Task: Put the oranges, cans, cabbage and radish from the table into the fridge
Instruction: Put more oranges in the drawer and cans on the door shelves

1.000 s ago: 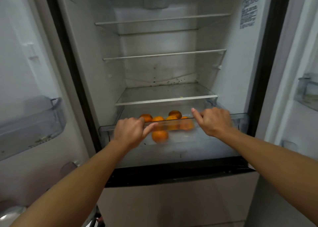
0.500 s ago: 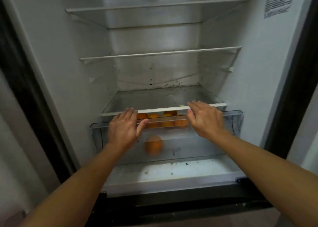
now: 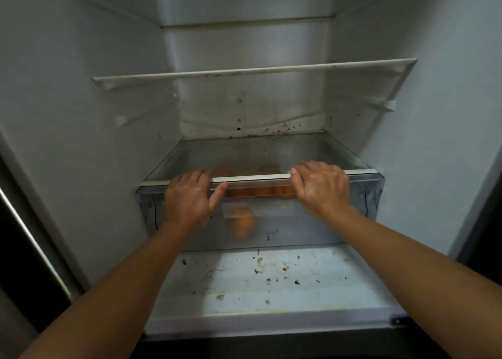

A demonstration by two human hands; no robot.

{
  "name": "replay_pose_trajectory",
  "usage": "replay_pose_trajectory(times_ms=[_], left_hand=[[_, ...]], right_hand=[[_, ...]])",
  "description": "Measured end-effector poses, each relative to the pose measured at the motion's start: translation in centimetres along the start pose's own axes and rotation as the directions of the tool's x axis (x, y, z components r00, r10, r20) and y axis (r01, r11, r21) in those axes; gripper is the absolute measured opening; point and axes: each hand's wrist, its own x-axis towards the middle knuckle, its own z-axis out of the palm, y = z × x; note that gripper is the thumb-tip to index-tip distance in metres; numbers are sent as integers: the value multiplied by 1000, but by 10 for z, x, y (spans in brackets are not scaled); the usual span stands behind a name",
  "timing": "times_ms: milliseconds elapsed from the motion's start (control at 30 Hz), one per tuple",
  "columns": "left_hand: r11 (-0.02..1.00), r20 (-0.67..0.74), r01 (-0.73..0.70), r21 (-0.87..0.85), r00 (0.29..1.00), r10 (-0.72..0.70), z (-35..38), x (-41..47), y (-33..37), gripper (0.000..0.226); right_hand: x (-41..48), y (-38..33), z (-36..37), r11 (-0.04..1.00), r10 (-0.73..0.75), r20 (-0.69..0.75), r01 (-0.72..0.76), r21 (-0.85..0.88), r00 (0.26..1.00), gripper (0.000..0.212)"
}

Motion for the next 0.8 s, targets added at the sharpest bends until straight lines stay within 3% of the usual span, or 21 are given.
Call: replay_pose_trajectory(times_ms=[133, 300, 400, 567, 800], left_hand=[[997, 32, -11, 75, 999, 8, -4, 0, 0, 67], [998, 179, -14, 58, 984, 4, -19, -11, 6, 56], [996, 252, -18, 83, 968, -4, -36, -37, 10, 46], [1000, 285, -5, -14, 959, 9, -93, -105, 27, 23], [993, 420, -72, -97, 901, 106, -171, -241, 39, 20]], right_hand=[[-2, -1, -5, 1000, 4, 24, -3, -7, 1000, 54], [-9, -4, -29, 999, -8, 162, 1, 42, 987, 70], [-34, -3, -44, 999, 0, 179, -9, 51, 984, 50], [-103, -26, -84, 1000, -4, 277, 4, 2, 961, 55], [-224, -94, -138, 998, -66, 432, 61, 26, 900, 39]])
